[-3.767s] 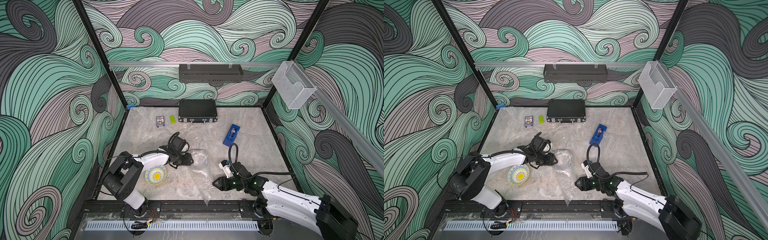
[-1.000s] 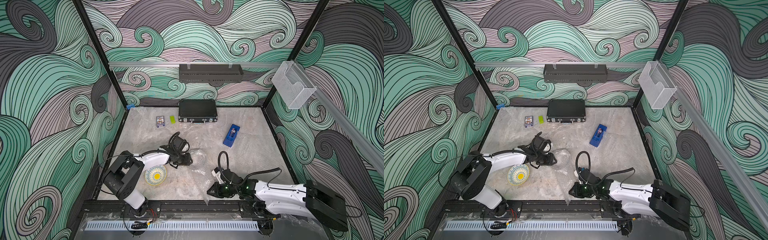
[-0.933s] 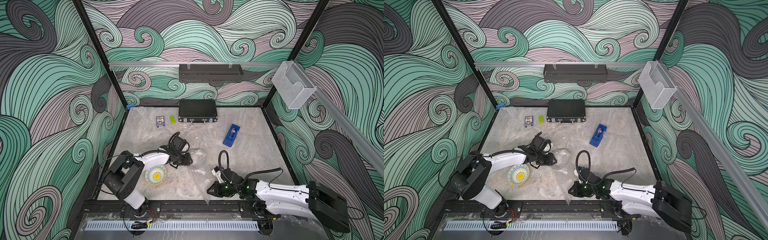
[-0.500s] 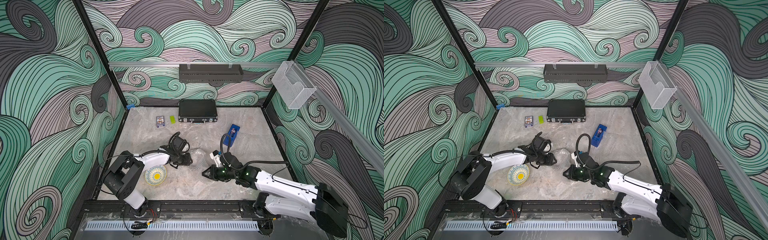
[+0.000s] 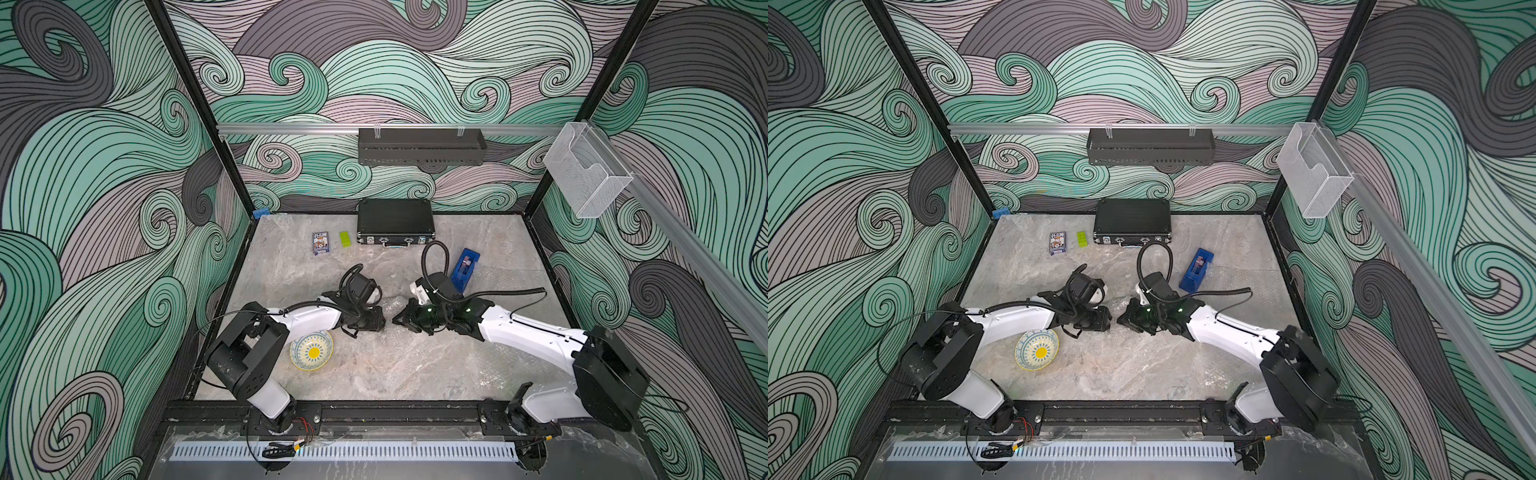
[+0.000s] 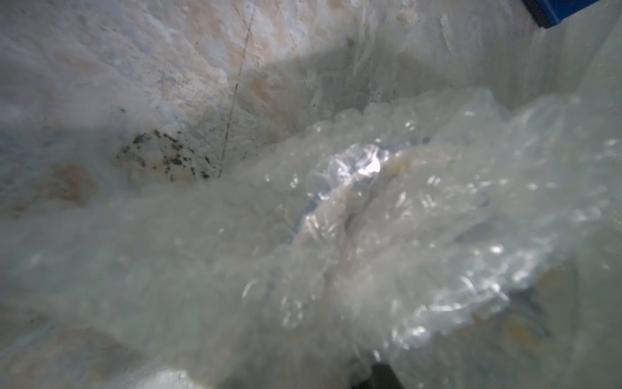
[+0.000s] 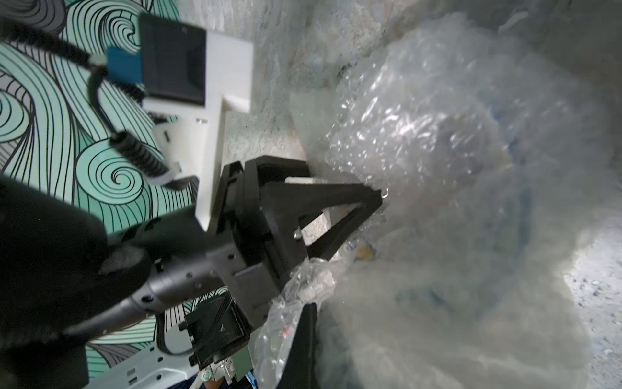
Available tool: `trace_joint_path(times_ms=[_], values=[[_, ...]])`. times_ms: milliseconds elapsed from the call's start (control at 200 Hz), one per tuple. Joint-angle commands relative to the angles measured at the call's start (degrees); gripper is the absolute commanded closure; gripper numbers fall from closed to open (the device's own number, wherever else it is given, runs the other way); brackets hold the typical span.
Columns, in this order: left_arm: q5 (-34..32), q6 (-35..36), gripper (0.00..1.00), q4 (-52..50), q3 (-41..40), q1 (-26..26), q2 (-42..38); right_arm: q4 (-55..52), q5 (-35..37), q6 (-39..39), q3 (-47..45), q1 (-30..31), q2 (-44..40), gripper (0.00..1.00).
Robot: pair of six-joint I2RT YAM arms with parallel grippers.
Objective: Wrap bowls in bubble wrap
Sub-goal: Wrap the bowl in bubble wrap.
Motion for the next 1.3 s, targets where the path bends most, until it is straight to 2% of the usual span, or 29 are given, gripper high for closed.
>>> trace_joint_path(times_ms=[0, 225, 470, 635, 791, 856, 1071, 1296], values=[[-0.4, 1.3, 0.66, -2.6, 1.4, -1.3, 2.2, -0.8, 1.6, 1.2, 3.2, -1.5, 3.6, 0.96], [-1.2, 1.6, 0.66, -2.6, 0.7, -2.0, 0.9, -3.7, 3.0, 1.3, 7.1, -2.4, 11.2, 0.94], [-2.7, 1.5, 0.64, -2.3, -0.9, -2.1, -2.0, -5.6, 2.3, 0.7, 8.7, -3.2, 15.6, 0.92], [-4.8, 1.2, 0.54, -4.5, -1.6, -2.0, -6.2, -5.4, 0.8, 0.8, 8.5, -3.8, 17.5, 0.92], [-4.8, 1.4, 0.31, -5.1, -4.1, -1.9, -13.6, -4.7, -0.1, 1.0, 8.2, -3.9, 17.6, 0.92], [-1.6, 2.1, 0.24, -3.5, -5.5, -1.9, -15.7, -4.7, -0.3, 1.0, 8.1, -4.0, 17.3, 0.92], [4.6, 4.0, 0.18, 3.4, -8.7, -2.1, -17.8, -4.8, -0.9, 0.9, 8.2, -4.2, 16.9, 0.91], [5.7, 5.0, 0.17, 4.0, -6.0, -2.2, -11.9, -4.6, -1.7, 1.1, 8.7, -4.3, 17.3, 0.90]])
